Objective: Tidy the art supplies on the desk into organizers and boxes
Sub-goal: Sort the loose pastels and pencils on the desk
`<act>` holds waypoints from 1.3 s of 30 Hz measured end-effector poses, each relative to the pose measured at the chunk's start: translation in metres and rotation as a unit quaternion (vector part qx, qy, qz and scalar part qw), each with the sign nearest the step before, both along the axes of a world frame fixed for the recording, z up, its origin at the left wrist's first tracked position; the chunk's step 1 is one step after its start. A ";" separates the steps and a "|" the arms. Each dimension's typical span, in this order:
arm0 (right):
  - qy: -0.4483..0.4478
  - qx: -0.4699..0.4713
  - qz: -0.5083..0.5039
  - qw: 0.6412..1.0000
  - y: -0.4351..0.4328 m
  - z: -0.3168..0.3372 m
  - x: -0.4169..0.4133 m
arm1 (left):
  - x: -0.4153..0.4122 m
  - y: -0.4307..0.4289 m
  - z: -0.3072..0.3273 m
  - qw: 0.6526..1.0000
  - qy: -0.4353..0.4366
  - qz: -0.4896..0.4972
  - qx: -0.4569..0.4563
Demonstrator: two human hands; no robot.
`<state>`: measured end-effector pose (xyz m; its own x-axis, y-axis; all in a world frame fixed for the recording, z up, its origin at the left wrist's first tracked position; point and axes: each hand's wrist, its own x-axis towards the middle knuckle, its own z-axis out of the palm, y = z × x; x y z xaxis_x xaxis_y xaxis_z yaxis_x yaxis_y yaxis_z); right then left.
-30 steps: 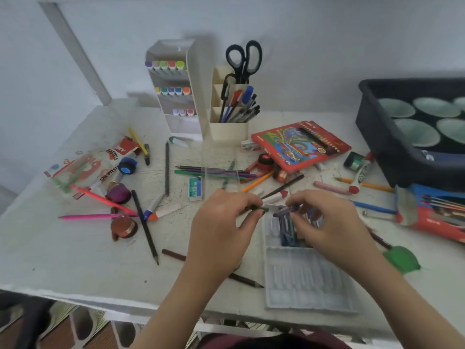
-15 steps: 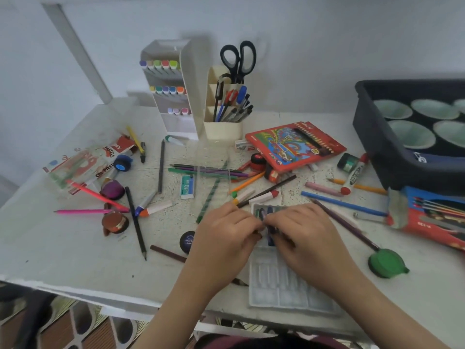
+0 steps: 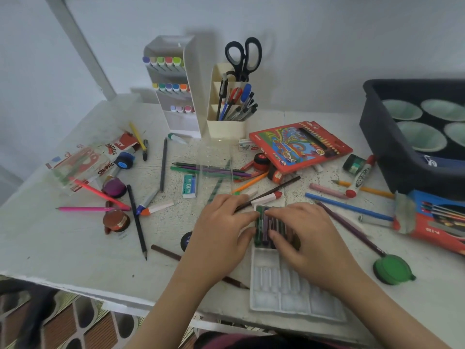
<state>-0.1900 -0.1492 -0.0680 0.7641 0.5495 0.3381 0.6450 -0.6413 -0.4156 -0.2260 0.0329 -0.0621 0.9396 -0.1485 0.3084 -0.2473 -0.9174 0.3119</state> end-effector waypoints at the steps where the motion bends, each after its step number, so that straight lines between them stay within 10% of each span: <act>1: -0.001 -0.013 -0.004 1.000 0.001 -0.001 0.001 | 0.001 0.001 0.000 1.000 0.010 -0.002 0.003; 26: 0.116 0.008 -0.030 0.993 0.009 0.007 0.013 | 0.004 0.009 0.000 0.994 0.046 0.038 -0.097; 39: 0.058 0.000 0.115 0.992 0.107 0.028 0.037 | -0.040 0.109 0.013 0.939 -0.064 0.315 -0.124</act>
<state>-0.1530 -0.0423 -0.0405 0.6520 0.7139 0.2555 0.7221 -0.4818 -0.4965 -0.2660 0.1415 -0.0491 0.7692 0.5162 0.3766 0.2704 -0.7970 0.5401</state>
